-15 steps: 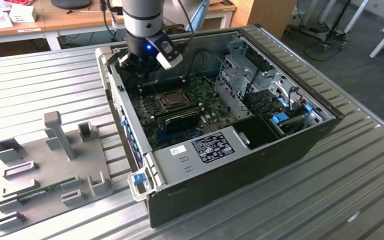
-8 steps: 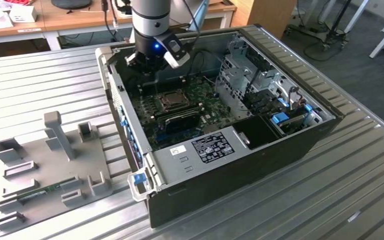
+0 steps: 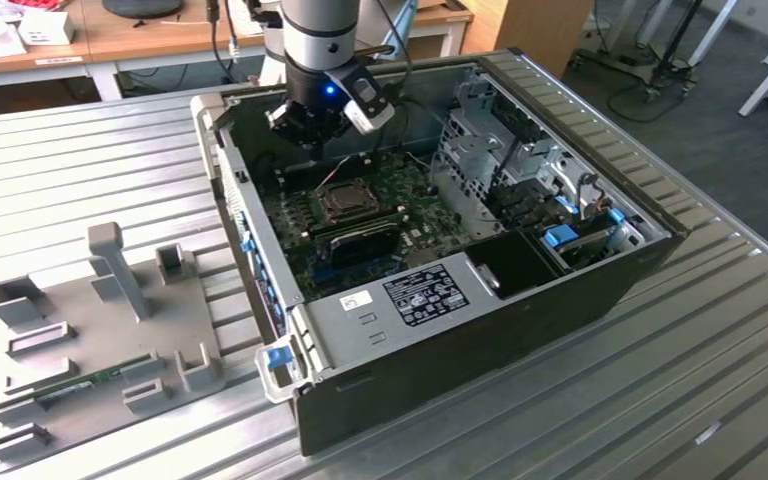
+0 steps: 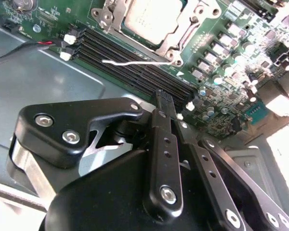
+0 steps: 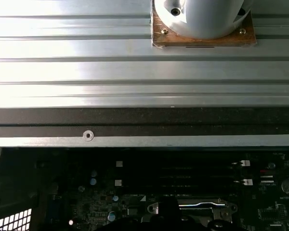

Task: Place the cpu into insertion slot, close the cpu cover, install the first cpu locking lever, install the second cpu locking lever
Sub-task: 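Install the first cpu locking lever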

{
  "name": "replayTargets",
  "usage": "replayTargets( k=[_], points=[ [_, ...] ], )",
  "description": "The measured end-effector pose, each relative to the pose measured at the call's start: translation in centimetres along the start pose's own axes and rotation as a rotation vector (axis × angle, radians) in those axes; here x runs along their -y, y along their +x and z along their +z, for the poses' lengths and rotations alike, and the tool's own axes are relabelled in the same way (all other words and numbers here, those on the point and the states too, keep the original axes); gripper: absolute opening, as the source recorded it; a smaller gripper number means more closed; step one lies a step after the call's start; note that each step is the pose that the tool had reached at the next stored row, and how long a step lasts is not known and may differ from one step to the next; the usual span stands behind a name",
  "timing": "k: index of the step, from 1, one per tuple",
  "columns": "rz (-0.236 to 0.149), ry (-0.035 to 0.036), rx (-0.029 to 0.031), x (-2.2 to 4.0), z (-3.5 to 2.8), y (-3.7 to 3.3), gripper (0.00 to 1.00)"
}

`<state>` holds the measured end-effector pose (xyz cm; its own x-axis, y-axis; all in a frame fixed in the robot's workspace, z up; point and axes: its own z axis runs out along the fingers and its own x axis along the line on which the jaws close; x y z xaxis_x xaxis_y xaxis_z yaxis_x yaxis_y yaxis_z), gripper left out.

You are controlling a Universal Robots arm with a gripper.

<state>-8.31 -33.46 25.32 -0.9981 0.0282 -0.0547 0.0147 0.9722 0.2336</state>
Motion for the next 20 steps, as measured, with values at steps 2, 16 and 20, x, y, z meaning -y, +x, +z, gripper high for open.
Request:
replayTargets(
  k=[2,16,20],
  points=[
    [0.0,0.0,0.0,0.0,0.0,-0.01,0.1],
    [0.0,-0.0084,0.0,0.07,0.29,-0.02,0.1],
    [0.001,-0.0109,0.0,0.16,0.67,-0.02,0.1]
  ],
)
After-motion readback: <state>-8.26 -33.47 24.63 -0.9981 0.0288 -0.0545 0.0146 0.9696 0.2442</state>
